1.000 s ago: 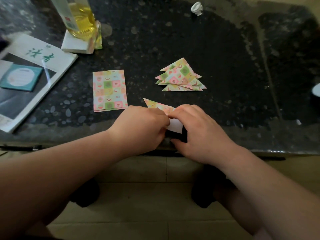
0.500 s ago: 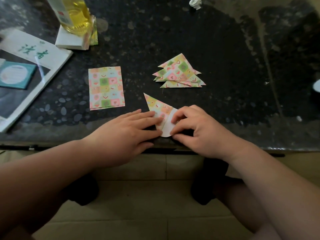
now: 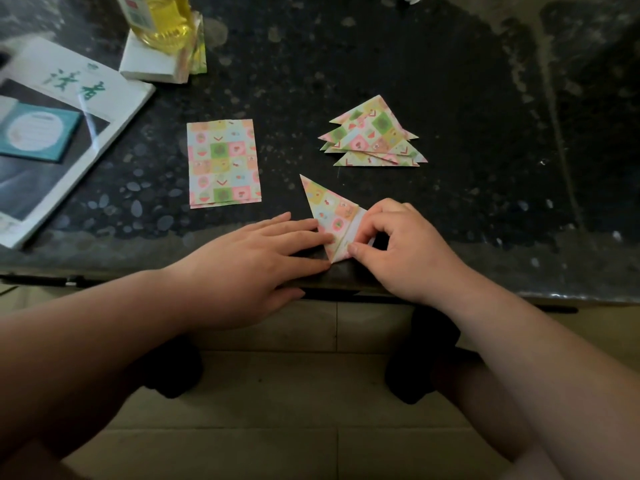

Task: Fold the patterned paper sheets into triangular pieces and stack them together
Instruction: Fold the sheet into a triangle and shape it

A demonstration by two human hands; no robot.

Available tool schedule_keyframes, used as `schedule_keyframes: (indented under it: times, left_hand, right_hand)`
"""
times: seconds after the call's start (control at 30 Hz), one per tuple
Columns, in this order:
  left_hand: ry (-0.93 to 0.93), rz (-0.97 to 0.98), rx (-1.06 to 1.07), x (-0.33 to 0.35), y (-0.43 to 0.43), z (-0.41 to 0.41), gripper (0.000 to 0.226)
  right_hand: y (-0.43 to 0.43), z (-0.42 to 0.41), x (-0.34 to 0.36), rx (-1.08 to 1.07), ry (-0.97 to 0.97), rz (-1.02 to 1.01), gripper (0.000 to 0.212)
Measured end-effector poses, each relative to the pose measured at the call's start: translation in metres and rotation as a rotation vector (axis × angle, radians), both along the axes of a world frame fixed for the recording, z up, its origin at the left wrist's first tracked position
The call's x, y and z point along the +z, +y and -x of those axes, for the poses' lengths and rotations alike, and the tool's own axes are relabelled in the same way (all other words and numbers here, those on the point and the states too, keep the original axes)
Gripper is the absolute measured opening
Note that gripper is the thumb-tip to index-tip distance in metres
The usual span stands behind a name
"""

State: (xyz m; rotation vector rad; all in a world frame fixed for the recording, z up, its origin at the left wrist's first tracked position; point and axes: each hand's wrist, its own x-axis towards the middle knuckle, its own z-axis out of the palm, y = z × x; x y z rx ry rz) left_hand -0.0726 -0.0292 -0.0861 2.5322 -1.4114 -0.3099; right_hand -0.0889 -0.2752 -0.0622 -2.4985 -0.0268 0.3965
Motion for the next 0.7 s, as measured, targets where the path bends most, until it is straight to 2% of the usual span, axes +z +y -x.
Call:
schedule_keyframes:
  times: [0.17,0.27,0.47,0.7]
  left_hand:
    - [0.027,0.013,0.0,0.002,0.001,-0.001,0.051]
    - [0.074,-0.002,0.046,0.006,0.0,0.002,0.065]
    - [-0.08,-0.13,0.04,0.003,-0.005,0.019,0.073]
    - [-0.108,-0.155,0.033,0.002,-0.005,0.016,0.074]
  right_hand:
    - [0.007,0.0,0.001,-0.033,-0.007,0.034,0.017]
    - [0.009,-0.001,0.003,-0.039,0.003,0.045,0.018]
    - [0.009,-0.001,0.004,-0.047,0.008,0.048,0.02]
    - [0.003,-0.004,0.007,-0.004,0.062,0.044,0.014]
